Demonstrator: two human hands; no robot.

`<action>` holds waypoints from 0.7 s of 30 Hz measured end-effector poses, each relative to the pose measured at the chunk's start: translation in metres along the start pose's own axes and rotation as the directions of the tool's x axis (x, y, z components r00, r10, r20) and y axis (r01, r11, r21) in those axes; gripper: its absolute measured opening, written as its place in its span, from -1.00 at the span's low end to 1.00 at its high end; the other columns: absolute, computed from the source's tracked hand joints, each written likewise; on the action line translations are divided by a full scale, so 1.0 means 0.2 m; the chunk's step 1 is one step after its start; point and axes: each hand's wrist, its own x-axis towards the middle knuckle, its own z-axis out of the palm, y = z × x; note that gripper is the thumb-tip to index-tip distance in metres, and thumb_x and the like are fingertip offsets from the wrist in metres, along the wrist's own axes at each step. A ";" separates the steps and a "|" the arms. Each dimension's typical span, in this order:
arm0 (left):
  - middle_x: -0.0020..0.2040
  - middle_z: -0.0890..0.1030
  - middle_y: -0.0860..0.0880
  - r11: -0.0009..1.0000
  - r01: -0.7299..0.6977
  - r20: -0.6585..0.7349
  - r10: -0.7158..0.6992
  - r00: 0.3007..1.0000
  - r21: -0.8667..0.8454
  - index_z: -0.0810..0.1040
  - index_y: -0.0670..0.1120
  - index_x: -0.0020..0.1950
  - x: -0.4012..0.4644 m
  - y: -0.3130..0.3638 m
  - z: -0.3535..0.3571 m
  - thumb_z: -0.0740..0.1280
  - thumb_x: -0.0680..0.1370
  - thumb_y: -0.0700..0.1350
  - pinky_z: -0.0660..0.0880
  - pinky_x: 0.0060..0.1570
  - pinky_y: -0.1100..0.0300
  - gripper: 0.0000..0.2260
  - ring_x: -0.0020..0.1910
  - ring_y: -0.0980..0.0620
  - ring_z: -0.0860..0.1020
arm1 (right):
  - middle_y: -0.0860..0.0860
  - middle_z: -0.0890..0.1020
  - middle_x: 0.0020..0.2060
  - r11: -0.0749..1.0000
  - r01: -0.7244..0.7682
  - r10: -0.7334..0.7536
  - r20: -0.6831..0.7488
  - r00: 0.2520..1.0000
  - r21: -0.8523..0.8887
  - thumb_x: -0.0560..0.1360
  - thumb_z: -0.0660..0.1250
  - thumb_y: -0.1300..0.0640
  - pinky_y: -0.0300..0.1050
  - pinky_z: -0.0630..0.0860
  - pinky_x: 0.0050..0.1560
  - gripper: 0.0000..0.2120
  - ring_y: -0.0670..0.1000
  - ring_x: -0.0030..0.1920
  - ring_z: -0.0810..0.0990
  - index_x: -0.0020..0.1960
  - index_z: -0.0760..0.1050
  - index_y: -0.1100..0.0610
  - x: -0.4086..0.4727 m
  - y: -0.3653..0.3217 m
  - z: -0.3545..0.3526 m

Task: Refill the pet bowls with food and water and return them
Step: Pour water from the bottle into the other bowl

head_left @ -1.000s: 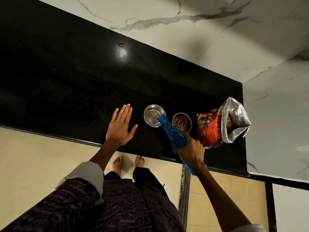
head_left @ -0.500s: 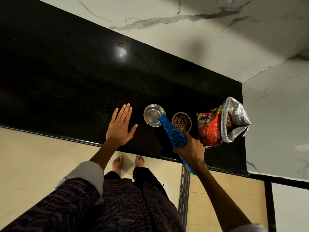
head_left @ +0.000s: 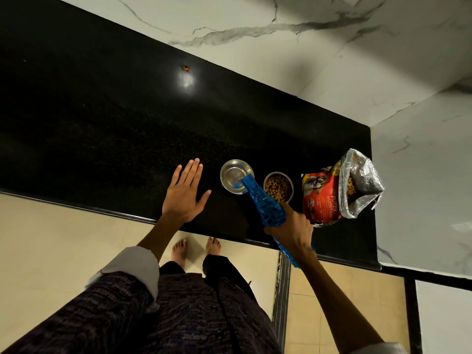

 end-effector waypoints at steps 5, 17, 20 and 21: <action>0.69 0.03 -0.15 1.000 -0.001 0.000 0.001 1.000 -0.002 0.04 -0.18 0.67 0.00 0.00 0.00 0.04 0.68 0.24 0.02 0.62 -0.13 -0.30 0.67 -0.07 0.00 | 0.04 0.74 0.05 1.000 0.002 -0.002 -0.002 1.000 0.002 0.30 0.64 -0.20 0.09 0.69 -0.03 -0.19 0.08 -0.03 0.71 0.46 0.48 0.00 0.00 0.00 0.00; 0.69 0.02 -0.15 1.000 0.000 0.006 0.000 1.000 -0.003 0.03 -0.17 0.68 0.00 0.00 0.01 0.03 0.68 0.25 0.03 0.62 -0.13 -0.29 0.67 -0.07 0.00 | 0.03 0.73 0.06 1.000 0.007 -0.007 0.005 1.000 0.001 0.30 0.65 -0.19 0.06 0.69 -0.04 -0.19 0.06 -0.02 0.71 0.46 0.47 -0.01 0.01 0.00 0.01; 0.69 0.03 -0.15 1.000 0.001 0.003 -0.001 1.000 -0.009 0.03 -0.17 0.68 0.00 0.00 0.00 0.04 0.68 0.25 0.03 0.62 -0.13 -0.29 0.67 -0.07 0.01 | 0.03 0.73 0.07 1.000 0.007 -0.007 0.007 1.000 0.000 0.31 0.64 -0.19 0.07 0.69 -0.03 -0.19 0.06 -0.01 0.71 0.47 0.47 0.00 0.01 0.01 0.01; 0.69 0.03 -0.15 1.000 0.001 0.002 -0.001 1.000 -0.009 0.03 -0.17 0.67 0.00 0.00 0.00 0.04 0.68 0.25 0.03 0.62 -0.13 -0.29 0.67 -0.07 0.01 | 0.04 0.73 0.08 1.000 0.006 -0.006 0.009 1.000 0.001 0.31 0.64 -0.19 0.07 0.69 -0.02 -0.19 0.06 0.00 0.71 0.47 0.46 0.00 0.01 0.01 0.01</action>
